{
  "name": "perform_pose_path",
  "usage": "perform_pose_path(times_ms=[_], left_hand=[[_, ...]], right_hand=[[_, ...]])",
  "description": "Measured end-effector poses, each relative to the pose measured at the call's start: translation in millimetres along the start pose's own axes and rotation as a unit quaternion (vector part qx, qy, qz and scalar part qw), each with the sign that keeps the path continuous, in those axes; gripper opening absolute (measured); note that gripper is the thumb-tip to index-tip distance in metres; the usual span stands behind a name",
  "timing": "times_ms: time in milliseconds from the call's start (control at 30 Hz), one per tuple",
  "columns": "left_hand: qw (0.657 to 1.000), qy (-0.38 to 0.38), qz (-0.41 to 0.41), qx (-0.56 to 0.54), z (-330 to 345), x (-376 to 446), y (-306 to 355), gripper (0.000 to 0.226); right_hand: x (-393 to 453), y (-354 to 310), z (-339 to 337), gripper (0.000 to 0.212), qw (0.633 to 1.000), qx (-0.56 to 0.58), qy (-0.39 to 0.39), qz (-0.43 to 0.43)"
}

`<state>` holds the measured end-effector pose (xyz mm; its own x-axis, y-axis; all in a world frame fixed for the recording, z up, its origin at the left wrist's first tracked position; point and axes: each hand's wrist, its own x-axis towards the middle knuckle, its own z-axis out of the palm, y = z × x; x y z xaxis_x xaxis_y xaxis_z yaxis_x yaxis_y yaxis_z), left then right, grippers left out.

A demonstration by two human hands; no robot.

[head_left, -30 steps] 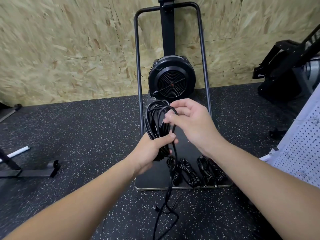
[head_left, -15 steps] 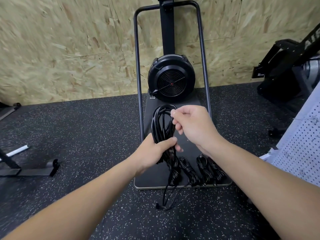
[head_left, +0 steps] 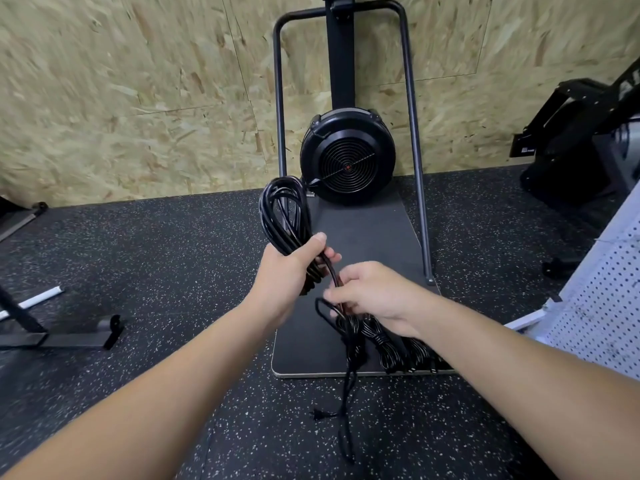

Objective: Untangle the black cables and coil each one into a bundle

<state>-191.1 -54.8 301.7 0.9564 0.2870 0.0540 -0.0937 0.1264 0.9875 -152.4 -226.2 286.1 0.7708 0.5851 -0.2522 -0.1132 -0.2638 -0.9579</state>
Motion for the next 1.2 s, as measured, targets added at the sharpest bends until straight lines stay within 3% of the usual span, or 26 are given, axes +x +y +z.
perform_pose_path(times_ms=[67, 167, 233, 433, 500, 600, 667, 800, 933, 1067, 1200], left_hand=[[1.0, 0.012, 0.006, 0.0, -4, 2, 3, 0.014], [0.999, 0.031, 0.006, -0.006, -9, 3, 3, 0.012], [0.999, 0.05, 0.006, 0.003, -12, 4, 2, 0.014], [0.99, 0.104, -0.023, 0.093, -23, 8, 3, 0.029], [0.992, 0.086, -0.032, 0.087, -23, 9, 2, 0.031], [0.996, 0.047, -0.061, -0.049, -18, 9, -2, 0.021], [0.989, 0.045, -0.082, -0.116, -17, 9, -2, 0.016], [0.988, 0.06, -0.088, -0.112, -28, 15, -1, 0.012], [0.989, 0.079, -0.109, 0.057, -37, 16, 1, 0.022], [0.965, -0.086, -0.215, 0.127, -27, 2, -4, 0.06], [0.934, -0.216, -0.249, 0.141, -3, -18, -6, 0.044]], right_hand=[[0, -7, -11, 0.026, 0.991, -0.135, -0.019, 0.0], [-11, -11, -21, 0.034, 0.945, -0.318, -0.07, 0.03], [-14, -6, -21, 0.031, 0.937, -0.342, -0.066, 0.033], [-5, -7, -25, 0.012, 0.952, -0.295, 0.066, -0.049], [-6, -8, -29, 0.016, 0.931, -0.362, 0.038, -0.033], [-11, -7, -33, 0.02, 0.867, -0.493, -0.07, 0.036], [-12, 0, -36, 0.028, 0.843, -0.527, -0.096, 0.046], [-12, 8, -47, 0.028, 0.886, -0.458, -0.039, -0.055], [-16, -8, -55, 0.016, 0.94, -0.303, 0.026, -0.153], [-14, -20, -50, 0.012, 0.956, -0.205, 0.071, -0.2], [-9, -22, -44, 0.02, 0.951, -0.228, 0.108, -0.181]])
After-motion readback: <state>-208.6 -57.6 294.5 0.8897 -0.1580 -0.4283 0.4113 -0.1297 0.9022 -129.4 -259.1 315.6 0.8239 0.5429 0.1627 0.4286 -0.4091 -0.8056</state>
